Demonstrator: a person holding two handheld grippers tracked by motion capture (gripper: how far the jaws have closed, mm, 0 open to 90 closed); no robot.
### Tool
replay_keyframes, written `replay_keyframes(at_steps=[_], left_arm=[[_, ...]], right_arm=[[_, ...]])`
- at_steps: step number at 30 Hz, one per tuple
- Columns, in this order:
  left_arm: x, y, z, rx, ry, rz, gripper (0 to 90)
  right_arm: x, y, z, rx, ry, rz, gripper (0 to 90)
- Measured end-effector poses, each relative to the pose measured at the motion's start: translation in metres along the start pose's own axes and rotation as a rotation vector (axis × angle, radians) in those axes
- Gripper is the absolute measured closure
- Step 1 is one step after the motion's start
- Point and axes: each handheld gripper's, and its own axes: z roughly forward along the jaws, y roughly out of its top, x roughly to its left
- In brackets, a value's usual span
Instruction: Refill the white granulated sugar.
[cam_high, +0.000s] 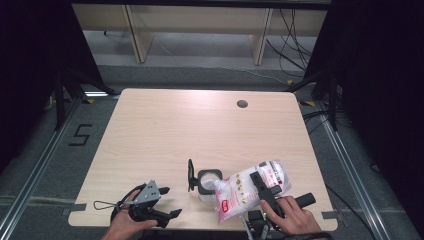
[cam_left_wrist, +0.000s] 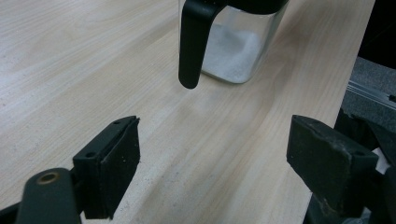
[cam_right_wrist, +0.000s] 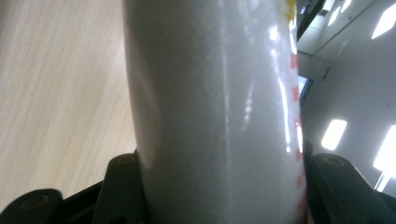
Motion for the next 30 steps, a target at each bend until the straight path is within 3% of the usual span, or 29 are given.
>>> replay_keyframes(at_steps=[4, 5, 11, 12, 13, 14, 15, 24, 26, 27, 30], left_arm=[[-0.0001, 0.0, 0.0002, -0.004, -0.001, -0.002, 16.8], [-0.0005, 0.0, 0.0, -0.005, 0.0, -0.007, 16.8], [-0.0001, 0.0004, -0.0006, 0.004, -0.001, 0.001, 16.8], [-0.0005, 0.0001, -0.0001, -0.003, -0.001, -0.006, 16.8], [-0.0004, 0.0001, -0.0001, -0.003, -0.001, -0.005, 16.8], [-0.0004, 0.0001, -0.0001, -0.003, -0.001, -0.005, 16.8], [-0.0004, 0.0001, 0.0, -0.003, -0.001, -0.006, 16.8], [-0.0004, 0.0001, -0.0001, -0.005, 0.0, -0.006, 16.8], [0.0022, 0.0006, -0.0017, 0.019, 0.007, 0.03, 16.8], [-0.0001, 0.0, -0.0001, 0.001, 0.0, -0.003, 16.8], [0.0005, 0.0004, -0.0002, 0.002, -0.002, 0.01, 16.8]], right_arm=[[-0.0002, 0.0004, -0.001, -0.003, -0.001, -0.008, 50.6], [0.0016, 0.0002, -0.0018, 0.004, 0.004, 0.015, 50.6], [0.0, 0.0008, -0.0022, -0.013, 0.001, -0.009, 50.8], [0.0008, 0.0002, -0.0019, -0.016, 0.002, 0.0, 50.8], [0.0045, -0.0005, -0.0028, 0.001, 0.008, 0.048, 50.9], [0.0045, -0.0005, -0.0028, 0.001, 0.008, 0.048, 50.9], [0.0009, -0.0006, -0.0018, -0.011, 0.003, -0.001, 50.9], [0.0024, -0.0011, -0.0013, -0.012, 0.0, 0.014, 51.0], [0.0017, -0.0011, -0.0011, -0.015, -0.005, 0.009, 51.0], [0.0032, -0.0008, -0.002, -0.002, 0.002, 0.03, 51.1], [0.0026, -0.0009, -0.0018, -0.007, 0.003, 0.019, 51.1]])
